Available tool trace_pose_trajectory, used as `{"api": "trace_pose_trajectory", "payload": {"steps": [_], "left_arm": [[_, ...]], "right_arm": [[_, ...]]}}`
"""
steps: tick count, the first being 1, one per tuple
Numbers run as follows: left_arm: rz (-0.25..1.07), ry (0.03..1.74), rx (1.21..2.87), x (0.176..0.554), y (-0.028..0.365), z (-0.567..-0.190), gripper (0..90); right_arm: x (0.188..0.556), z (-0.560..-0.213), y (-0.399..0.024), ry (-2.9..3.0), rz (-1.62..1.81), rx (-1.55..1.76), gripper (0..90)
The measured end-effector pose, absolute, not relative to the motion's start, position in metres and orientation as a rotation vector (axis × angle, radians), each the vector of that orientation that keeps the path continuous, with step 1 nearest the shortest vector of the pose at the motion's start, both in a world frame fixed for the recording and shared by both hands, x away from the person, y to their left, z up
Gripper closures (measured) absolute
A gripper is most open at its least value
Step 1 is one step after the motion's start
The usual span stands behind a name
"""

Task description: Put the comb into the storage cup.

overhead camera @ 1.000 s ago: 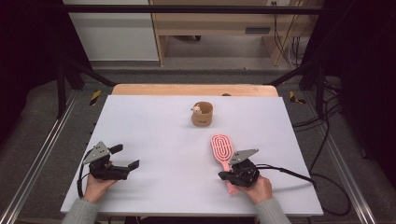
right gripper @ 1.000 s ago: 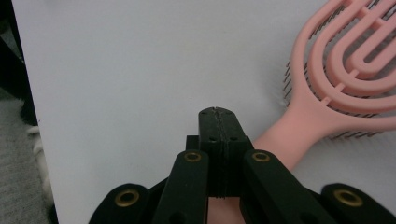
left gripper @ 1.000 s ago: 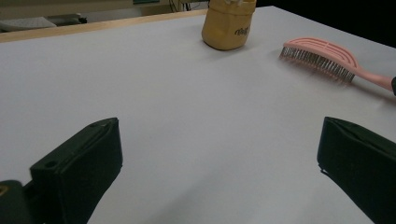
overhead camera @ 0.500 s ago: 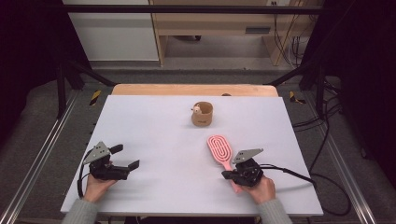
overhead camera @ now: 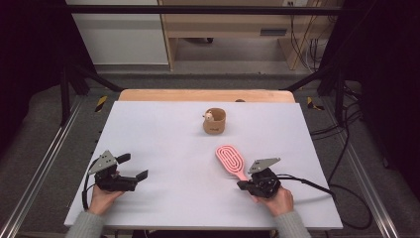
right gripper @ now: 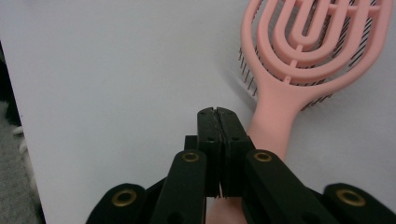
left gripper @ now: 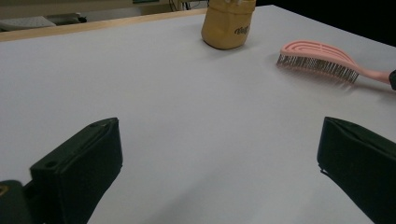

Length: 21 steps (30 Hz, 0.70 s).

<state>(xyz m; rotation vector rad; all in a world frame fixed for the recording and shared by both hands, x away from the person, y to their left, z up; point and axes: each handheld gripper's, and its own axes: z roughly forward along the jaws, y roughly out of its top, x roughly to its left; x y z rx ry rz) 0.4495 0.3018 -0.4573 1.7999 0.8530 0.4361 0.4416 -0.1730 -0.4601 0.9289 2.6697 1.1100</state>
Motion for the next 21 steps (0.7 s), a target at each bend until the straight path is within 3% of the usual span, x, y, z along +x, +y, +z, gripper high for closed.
{"api": "trace_pose_trajectory", "payload": {"steps": [4,13,20,21], "left_arm": [[0.436,0.854,1.801,0.45,0.302,-0.458,0.0],[0.436,0.853,1.804,0.45,0.301,-0.458,0.0],[0.435,0.854,1.805,0.45,0.301,-0.458,0.0],[0.434,0.853,1.806,0.45,0.301,-0.458,0.0]], "right_arm": [[0.441,-0.458,-0.174,2.652,1.147,0.906,81.3],[0.438,-0.444,-0.182,2.503,1.266,0.9,52.1],[0.439,-0.439,-0.184,2.429,1.273,0.961,21.2],[0.439,-0.439,-0.184,2.409,1.246,0.983,13.1]]}}
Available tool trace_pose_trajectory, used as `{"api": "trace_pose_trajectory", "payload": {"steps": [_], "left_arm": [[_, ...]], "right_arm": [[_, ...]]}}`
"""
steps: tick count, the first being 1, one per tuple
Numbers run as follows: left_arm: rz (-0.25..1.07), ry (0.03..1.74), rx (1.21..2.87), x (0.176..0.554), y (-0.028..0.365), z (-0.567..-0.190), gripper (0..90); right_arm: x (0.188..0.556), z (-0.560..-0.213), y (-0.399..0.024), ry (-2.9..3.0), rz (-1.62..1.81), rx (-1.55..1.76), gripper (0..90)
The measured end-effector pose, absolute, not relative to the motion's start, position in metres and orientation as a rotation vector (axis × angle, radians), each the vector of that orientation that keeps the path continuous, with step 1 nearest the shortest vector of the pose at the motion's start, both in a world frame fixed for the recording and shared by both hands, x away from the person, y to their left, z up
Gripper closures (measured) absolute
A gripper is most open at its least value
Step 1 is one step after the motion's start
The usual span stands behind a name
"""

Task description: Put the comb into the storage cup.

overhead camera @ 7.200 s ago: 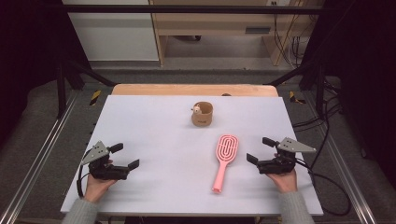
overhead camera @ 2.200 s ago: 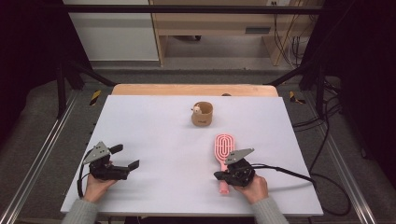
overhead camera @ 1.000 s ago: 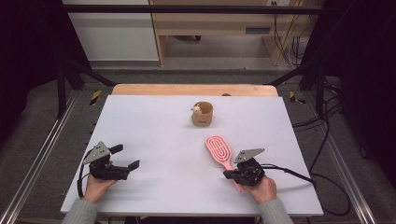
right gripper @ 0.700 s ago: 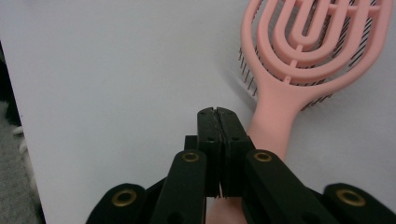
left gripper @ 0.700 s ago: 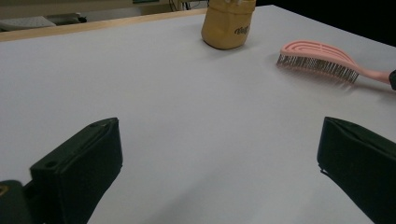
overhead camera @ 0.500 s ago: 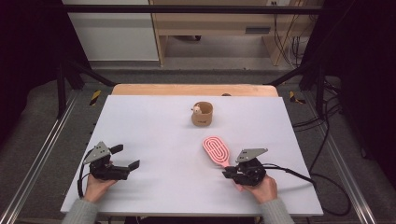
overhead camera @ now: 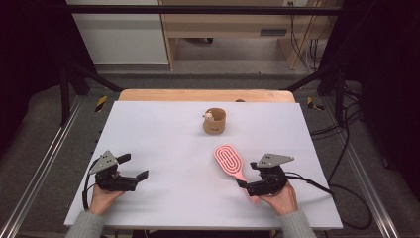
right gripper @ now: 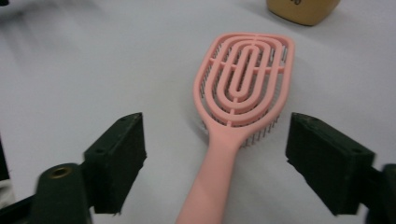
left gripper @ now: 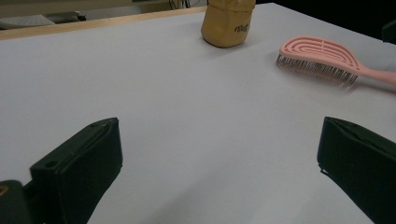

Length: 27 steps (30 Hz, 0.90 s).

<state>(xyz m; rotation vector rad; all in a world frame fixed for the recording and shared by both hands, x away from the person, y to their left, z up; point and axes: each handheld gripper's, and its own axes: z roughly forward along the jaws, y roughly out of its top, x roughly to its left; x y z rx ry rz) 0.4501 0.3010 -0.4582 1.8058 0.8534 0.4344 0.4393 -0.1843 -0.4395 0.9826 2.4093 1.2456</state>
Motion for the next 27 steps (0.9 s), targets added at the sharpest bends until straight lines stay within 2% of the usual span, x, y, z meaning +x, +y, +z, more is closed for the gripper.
{"api": "trace_pose_trajectory", "payload": {"steps": [1,4,6,27], "left_arm": [[0.435,0.854,1.806,0.45,0.301,-0.458,0.0],[0.434,0.854,1.807,0.45,0.301,-0.458,0.0],[0.433,0.853,1.808,0.45,0.301,-0.458,0.0],[0.431,0.856,1.812,0.451,0.3,-0.459,0.0]], "right_arm": [[0.439,-0.439,-0.184,2.409,1.246,0.983,13.1],[0.441,-0.439,-0.184,2.383,1.204,1.023,3.8],[0.442,-0.438,-0.185,2.383,1.189,1.04,0.7],[0.45,-0.435,-0.172,2.392,1.116,1.066,0.4]]}}
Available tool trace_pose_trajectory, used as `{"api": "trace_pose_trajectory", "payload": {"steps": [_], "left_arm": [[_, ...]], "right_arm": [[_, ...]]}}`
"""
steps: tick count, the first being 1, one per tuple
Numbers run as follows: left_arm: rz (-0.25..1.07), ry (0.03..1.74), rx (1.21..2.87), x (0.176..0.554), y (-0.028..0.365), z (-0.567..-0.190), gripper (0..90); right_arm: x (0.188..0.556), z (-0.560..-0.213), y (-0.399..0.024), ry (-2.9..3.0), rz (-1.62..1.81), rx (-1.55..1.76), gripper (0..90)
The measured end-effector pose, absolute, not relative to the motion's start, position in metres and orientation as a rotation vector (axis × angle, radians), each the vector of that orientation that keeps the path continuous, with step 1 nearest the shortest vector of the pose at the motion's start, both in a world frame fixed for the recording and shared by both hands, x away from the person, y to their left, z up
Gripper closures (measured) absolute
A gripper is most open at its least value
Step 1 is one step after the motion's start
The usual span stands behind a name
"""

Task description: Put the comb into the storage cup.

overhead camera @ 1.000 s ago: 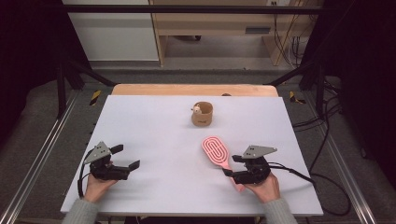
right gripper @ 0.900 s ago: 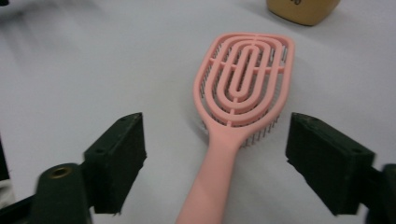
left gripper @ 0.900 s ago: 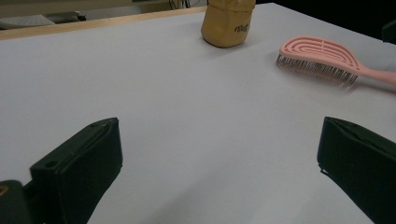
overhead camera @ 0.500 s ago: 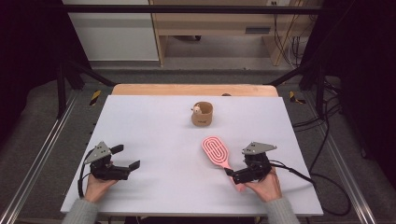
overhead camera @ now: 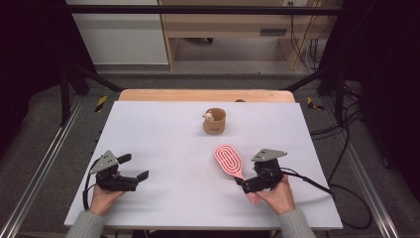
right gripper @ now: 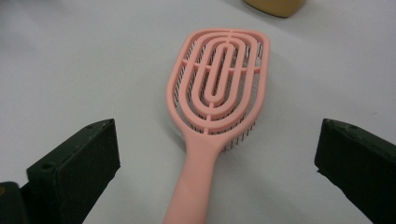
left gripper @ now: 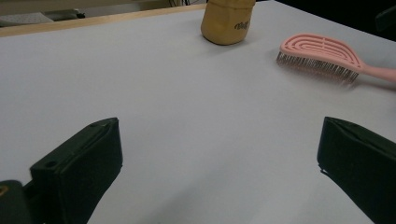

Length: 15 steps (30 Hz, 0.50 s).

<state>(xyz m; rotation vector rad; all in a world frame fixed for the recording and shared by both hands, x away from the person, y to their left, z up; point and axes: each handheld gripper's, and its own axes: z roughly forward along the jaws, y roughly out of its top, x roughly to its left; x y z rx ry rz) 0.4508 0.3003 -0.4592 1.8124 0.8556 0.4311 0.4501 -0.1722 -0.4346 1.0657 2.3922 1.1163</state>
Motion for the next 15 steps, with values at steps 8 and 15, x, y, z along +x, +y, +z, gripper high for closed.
{"api": "trace_pose_trajectory", "payload": {"steps": [8,15], "left_arm": [[0.43,0.856,1.812,0.4511,0.3005,-0.4593,0.0],[0.428,0.856,1.812,0.4511,0.3004,-0.4595,0.0]], "right_arm": [[0.4542,-0.4387,-0.168,2.398,1.115,1.097,0.4],[0.458,-0.4438,-0.164,2.422,1.089,1.105,0.4]]}}
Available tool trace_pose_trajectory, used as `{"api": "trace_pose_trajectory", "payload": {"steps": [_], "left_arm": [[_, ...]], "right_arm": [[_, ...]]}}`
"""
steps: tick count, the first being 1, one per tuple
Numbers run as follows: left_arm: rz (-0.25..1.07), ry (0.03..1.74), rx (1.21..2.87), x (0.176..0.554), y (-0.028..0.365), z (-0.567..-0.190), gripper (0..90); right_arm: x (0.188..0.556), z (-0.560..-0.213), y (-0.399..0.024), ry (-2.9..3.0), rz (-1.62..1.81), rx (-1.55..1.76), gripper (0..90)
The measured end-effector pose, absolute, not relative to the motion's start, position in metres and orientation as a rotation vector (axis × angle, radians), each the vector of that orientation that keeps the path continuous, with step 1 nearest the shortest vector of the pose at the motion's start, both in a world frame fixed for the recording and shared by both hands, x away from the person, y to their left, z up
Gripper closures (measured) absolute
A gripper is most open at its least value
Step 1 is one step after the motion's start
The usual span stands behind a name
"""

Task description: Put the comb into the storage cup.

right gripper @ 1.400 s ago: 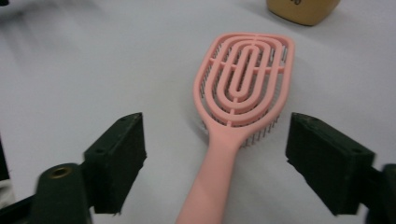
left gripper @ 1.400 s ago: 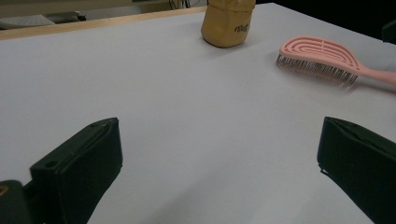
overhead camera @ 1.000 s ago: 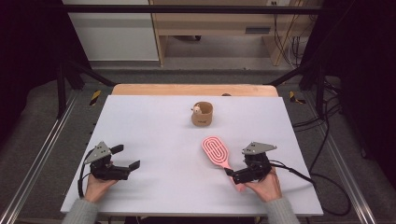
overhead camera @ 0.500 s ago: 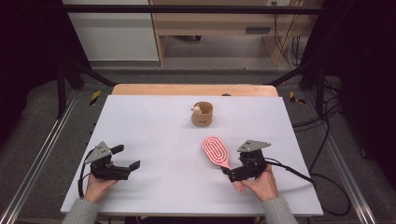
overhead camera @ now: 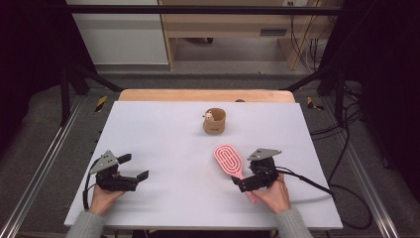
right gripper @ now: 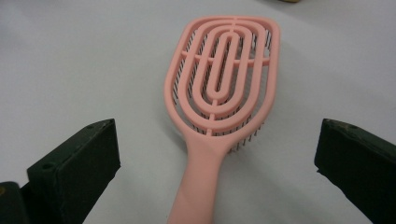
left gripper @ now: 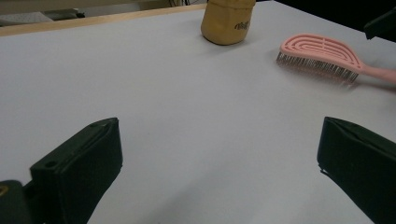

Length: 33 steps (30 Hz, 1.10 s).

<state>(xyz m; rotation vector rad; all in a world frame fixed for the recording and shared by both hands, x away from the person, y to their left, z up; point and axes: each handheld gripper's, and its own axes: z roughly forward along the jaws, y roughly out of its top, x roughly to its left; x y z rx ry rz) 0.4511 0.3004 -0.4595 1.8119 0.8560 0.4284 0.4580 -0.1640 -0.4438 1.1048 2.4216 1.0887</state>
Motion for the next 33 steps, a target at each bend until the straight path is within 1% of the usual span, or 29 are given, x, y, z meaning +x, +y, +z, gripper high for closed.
{"api": "trace_pose_trajectory", "payload": {"steps": [7,12,14,19,24,31,33], "left_arm": [[0.427,0.858,1.812,0.451,0.3,-0.46,0.0],[0.427,0.858,1.813,0.451,0.3,-0.46,0.0],[0.426,0.858,1.812,0.451,0.3,-0.46,0.0],[0.426,0.859,1.812,0.451,0.301,-0.46,0.0],[0.427,0.858,1.812,0.451,0.301,-0.46,0.0],[0.426,0.858,1.811,0.451,0.301,-0.46,0.0],[0.426,0.858,1.812,0.451,0.301,-0.46,0.0]], "right_arm": [[0.46,-0.45,-0.16,2.44,1.056,1.125,0.5],[0.462,-0.452,-0.159,2.449,1.022,1.127,3.1],[0.462,-0.453,-0.158,2.457,1.013,1.135,6.4],[0.461,-0.457,-0.157,2.464,0.975,1.147,10.2],[0.461,-0.46,-0.155,2.473,0.95,1.144,16.6],[0.461,-0.46,-0.155,2.495,0.955,1.157,29.9],[0.461,-0.46,-0.155,2.505,0.957,1.168,32.3]]}}
